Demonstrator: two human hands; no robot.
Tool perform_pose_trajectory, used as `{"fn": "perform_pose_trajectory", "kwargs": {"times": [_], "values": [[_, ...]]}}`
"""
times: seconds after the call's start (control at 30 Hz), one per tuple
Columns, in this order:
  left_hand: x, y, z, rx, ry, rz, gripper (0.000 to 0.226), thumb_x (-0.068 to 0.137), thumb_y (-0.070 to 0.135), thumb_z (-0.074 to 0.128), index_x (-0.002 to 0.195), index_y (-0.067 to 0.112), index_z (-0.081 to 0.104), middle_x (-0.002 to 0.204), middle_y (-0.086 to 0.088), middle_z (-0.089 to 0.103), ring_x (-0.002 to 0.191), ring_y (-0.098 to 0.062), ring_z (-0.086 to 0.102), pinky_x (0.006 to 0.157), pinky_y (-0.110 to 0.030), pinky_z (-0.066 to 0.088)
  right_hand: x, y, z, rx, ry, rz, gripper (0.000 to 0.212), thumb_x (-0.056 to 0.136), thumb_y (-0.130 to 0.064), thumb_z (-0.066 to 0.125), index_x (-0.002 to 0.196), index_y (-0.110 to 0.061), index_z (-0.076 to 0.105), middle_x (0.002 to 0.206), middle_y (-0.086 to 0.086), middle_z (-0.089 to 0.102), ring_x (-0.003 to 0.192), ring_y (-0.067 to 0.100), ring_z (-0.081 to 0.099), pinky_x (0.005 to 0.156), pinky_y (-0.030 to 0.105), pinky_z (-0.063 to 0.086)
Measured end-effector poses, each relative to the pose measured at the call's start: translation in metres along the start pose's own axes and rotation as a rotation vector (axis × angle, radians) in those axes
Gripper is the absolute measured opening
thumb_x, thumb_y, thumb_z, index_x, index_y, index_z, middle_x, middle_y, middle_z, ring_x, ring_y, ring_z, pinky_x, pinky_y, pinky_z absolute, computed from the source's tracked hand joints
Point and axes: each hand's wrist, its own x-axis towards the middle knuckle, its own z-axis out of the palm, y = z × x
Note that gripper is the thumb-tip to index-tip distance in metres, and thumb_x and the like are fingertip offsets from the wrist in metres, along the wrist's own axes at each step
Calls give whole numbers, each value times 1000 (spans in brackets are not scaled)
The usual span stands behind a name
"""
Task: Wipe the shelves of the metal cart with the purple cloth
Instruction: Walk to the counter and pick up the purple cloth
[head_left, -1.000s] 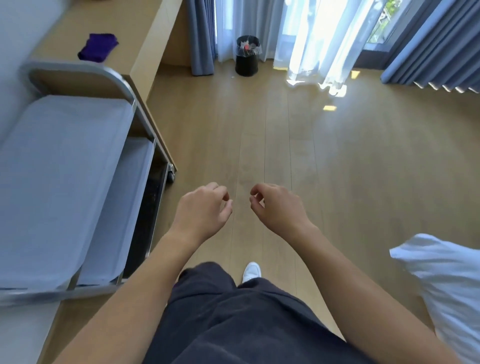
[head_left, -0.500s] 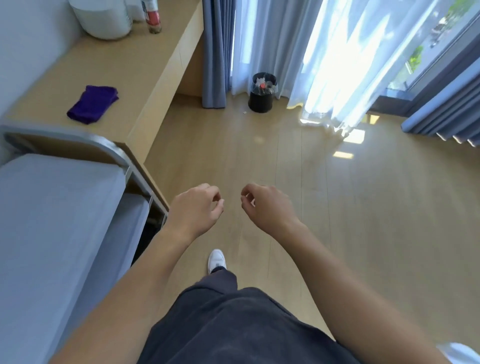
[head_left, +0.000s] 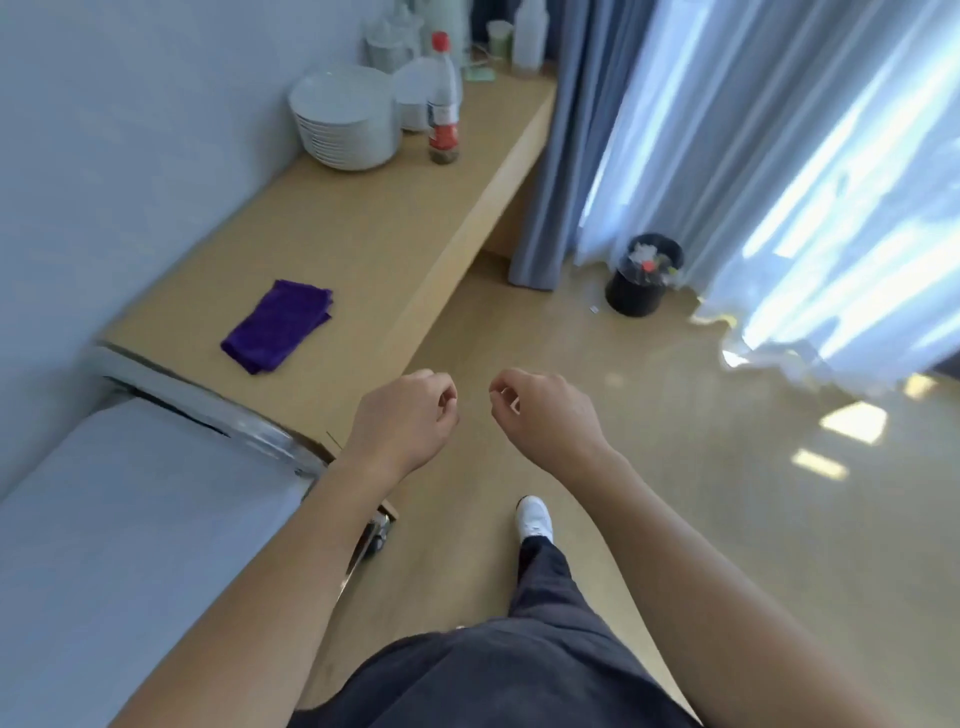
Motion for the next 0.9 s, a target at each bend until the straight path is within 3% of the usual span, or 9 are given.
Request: {"fn": "perform_pose_trajectory", "kwargs": {"times": [0.2,0.43,0.73,0.83,0.9], "values": [[70,-46,-7,-72,122,-311,16,93,29,49,89,20,61,93,6,63,74,-15,57,58,-30,43,130,-14,-8,-81,-146,-278,21,94,-33,44,98,-23,62,91,-8,66,80,20,61,63,32,51],[68,-91,-15,-135,263,-735,13,91,27,51,91,20,62,86,8,63,75,-16,60,65,-33,50,225,-80,21,-99,-356,-621,22,94,-31,44,103,-22,62,97,-4,66,87,20,61,71,36,53],[95,-190,-23,-131,343,-908,12,89,23,51,89,21,63,86,6,62,77,-15,59,67,-37,54,303,-166,85,-167,-481,-820,22,93,-28,44,102,-23,63,96,-5,67,90,19,62,73,35,53],[114,-221,-17,-148,313,-935,18,91,23,49,99,19,64,97,2,62,88,-20,60,72,-37,52,323,-186,101,-215,-504,-852,23,94,-27,44,107,-23,62,100,-4,67,94,19,61,74,35,52],[126,-237,-13,-138,264,-934,26,92,24,50,116,19,60,112,-1,58,100,-21,57,80,-36,50,334,-196,111,-241,-521,-849,24,94,-24,43,109,-24,62,104,-4,66,97,20,61,76,36,53]]}}
